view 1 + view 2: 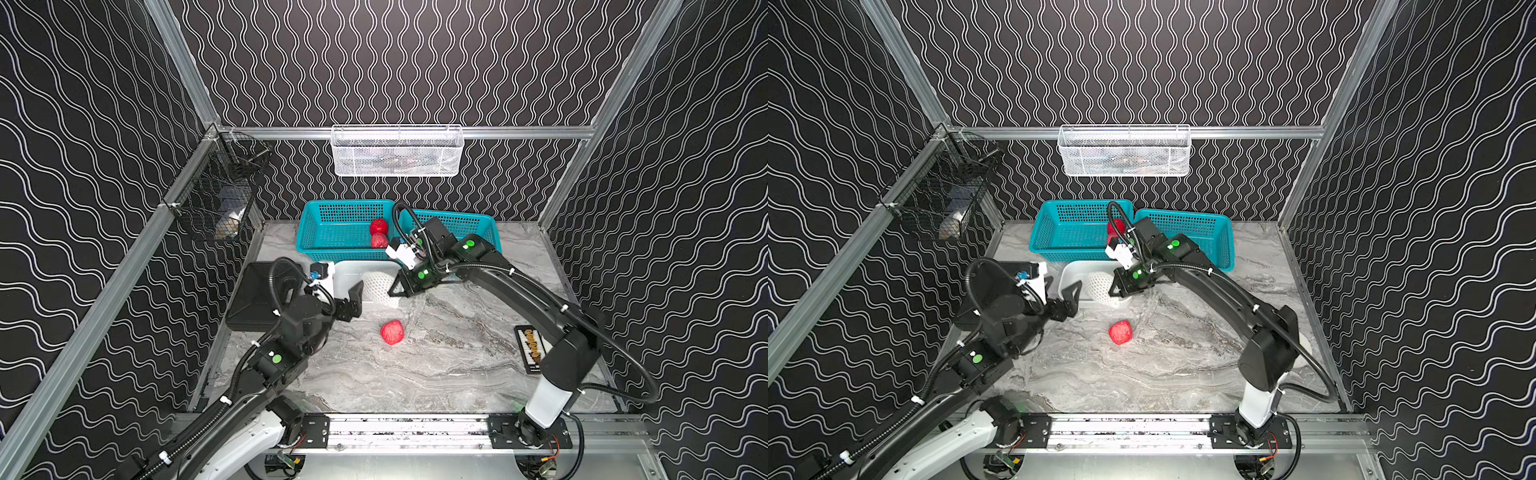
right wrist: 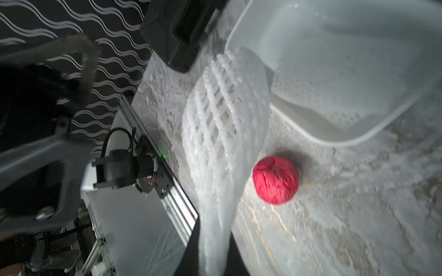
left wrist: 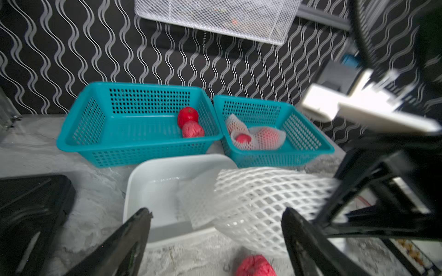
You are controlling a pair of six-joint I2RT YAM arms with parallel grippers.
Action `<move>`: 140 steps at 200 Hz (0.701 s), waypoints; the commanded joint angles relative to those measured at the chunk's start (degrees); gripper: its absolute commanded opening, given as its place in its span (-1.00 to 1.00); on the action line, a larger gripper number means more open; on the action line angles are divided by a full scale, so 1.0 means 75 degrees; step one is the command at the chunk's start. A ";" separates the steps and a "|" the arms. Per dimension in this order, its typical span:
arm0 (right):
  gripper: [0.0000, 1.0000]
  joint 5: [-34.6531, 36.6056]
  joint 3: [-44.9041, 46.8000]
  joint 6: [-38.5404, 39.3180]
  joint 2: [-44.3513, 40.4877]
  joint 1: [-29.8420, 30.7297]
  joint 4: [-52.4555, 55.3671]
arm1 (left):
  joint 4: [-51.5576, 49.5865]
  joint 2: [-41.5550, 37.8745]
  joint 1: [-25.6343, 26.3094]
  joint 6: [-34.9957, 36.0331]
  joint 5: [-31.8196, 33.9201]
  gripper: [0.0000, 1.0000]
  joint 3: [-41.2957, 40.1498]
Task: Remove foam nets from apples
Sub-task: Place the foam net into the storage box.
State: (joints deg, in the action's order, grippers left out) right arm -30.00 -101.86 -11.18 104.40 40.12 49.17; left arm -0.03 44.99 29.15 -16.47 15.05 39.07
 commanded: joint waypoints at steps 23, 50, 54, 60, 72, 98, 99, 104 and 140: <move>-0.78 -0.1055 -0.1564 0.0104 0.1958 -0.0263 -0.1346 | 0.0432 0.0830 -0.0741 -0.0165 0.0400 0.51 0.0379; -0.78 -0.1569 -0.2214 0.0012 0.2910 -0.0273 -0.1340 | 0.0970 0.1677 -0.1645 -0.0599 -0.0418 0.14 0.0428; -0.78 -0.1563 -0.2209 -0.0023 0.2984 -0.0275 -0.1388 | 0.0949 0.1854 -0.1784 -0.0670 -0.0579 0.12 0.0505; -0.78 -0.1554 -0.2173 -0.0041 0.3096 -0.0273 -0.1480 | 0.0953 0.2107 -0.1982 -0.0729 -0.0826 0.08 0.0597; -0.78 -0.1382 -0.2153 -0.0047 0.3301 -0.0276 -0.1494 | 0.0994 0.2570 -0.2315 -0.0829 -0.1201 -0.04 0.0706; -0.76 -0.0947 -0.2359 0.0074 0.3807 -0.0286 -0.1239 | 0.1263 0.3359 -0.2620 -0.0774 -0.1934 -0.13 0.0852; -0.76 -0.0929 -0.2375 0.0079 0.3832 -0.0286 -0.1219 | 0.1272 0.3373 -0.2621 -0.0765 -0.1947 -0.13 0.0856; -0.74 -0.0831 -0.2458 0.0143 0.3934 -0.0287 -0.1115 | 0.1329 0.3526 -0.2621 -0.0707 -0.2019 -0.13 0.0885; -0.60 0.0066 -0.2739 0.0275 0.4331 -0.0287 -0.0767 | 0.1024 0.4583 -0.2585 -0.0333 -0.2432 -0.12 0.1351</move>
State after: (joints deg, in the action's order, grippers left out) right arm -34.41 -121.30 -10.72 135.85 38.04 41.30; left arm 6.85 75.29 9.72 -20.95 0.82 46.76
